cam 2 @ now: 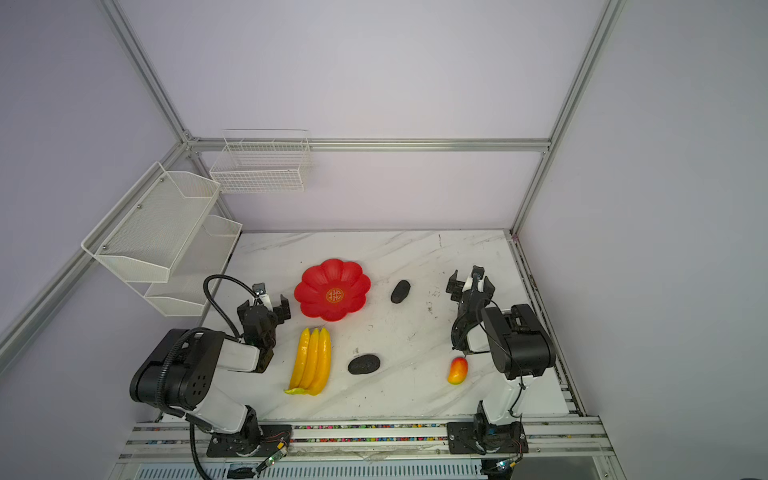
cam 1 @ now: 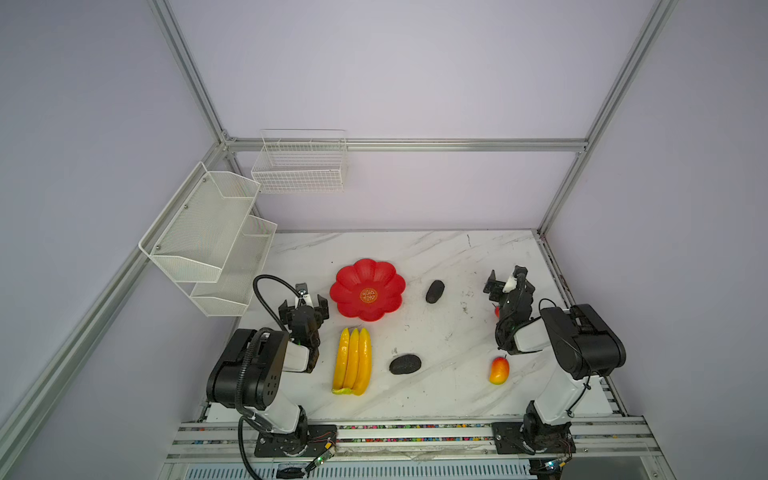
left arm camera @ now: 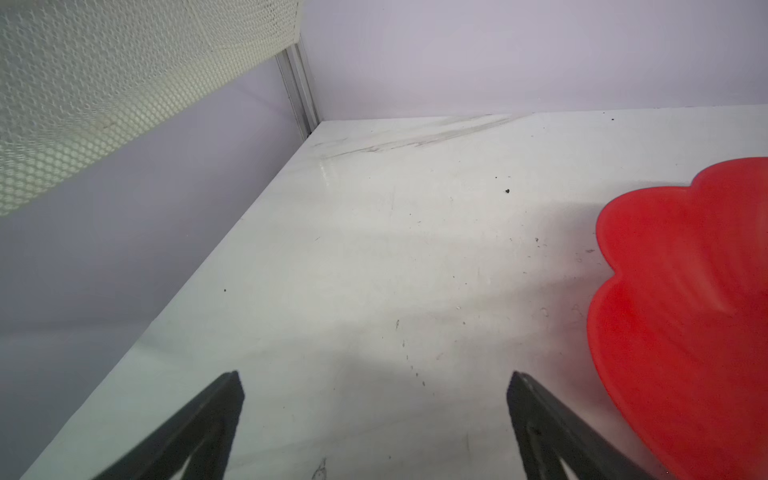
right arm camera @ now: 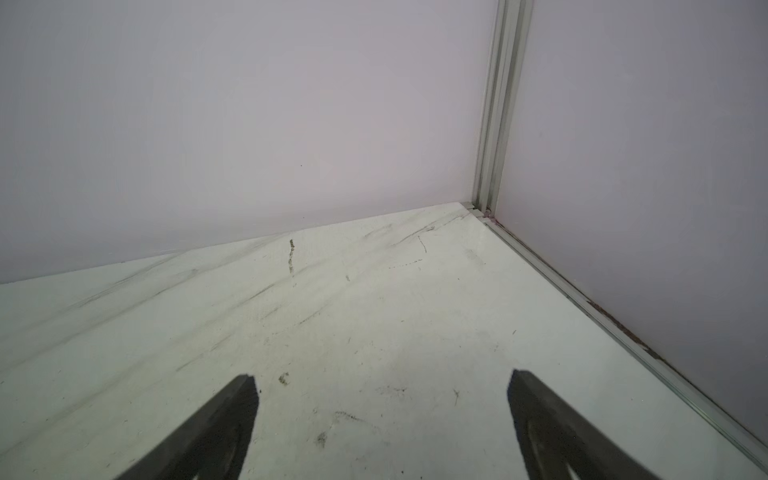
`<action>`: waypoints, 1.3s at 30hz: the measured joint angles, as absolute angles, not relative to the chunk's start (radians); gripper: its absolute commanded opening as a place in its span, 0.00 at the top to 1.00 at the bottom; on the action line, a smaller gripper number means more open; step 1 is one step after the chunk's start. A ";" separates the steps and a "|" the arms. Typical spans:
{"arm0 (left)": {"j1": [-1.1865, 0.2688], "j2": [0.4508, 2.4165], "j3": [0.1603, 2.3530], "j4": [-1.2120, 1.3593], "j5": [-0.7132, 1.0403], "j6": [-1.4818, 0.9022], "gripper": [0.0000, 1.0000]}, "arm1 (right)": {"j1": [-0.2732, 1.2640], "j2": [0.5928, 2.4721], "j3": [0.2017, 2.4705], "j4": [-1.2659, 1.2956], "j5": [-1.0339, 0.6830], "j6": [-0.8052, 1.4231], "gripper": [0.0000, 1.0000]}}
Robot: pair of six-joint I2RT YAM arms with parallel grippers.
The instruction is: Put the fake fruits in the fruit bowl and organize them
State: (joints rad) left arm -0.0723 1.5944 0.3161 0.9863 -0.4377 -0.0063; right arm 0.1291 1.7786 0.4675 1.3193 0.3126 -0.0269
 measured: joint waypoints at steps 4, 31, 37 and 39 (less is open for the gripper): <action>-0.072 1.594 0.316 0.986 -0.438 -0.006 0.00 | 0.129 1.779 0.467 1.320 0.304 -0.030 0.03; -0.072 1.594 0.316 0.999 -0.439 -0.006 0.00 | 0.134 1.767 0.440 1.353 0.313 -0.036 0.03; -0.088 1.440 0.305 0.962 -0.454 0.009 0.00 | 0.176 1.371 0.411 1.141 0.349 -0.017 0.03; -0.136 1.311 0.297 0.939 -0.490 0.037 0.00 | 0.199 1.211 0.456 1.041 0.300 0.018 0.03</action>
State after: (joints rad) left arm -0.1360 1.3113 0.2970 0.9394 -0.4896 0.0368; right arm 0.1986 1.2114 0.4561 1.0412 0.3004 0.0181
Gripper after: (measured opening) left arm 0.999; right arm 0.975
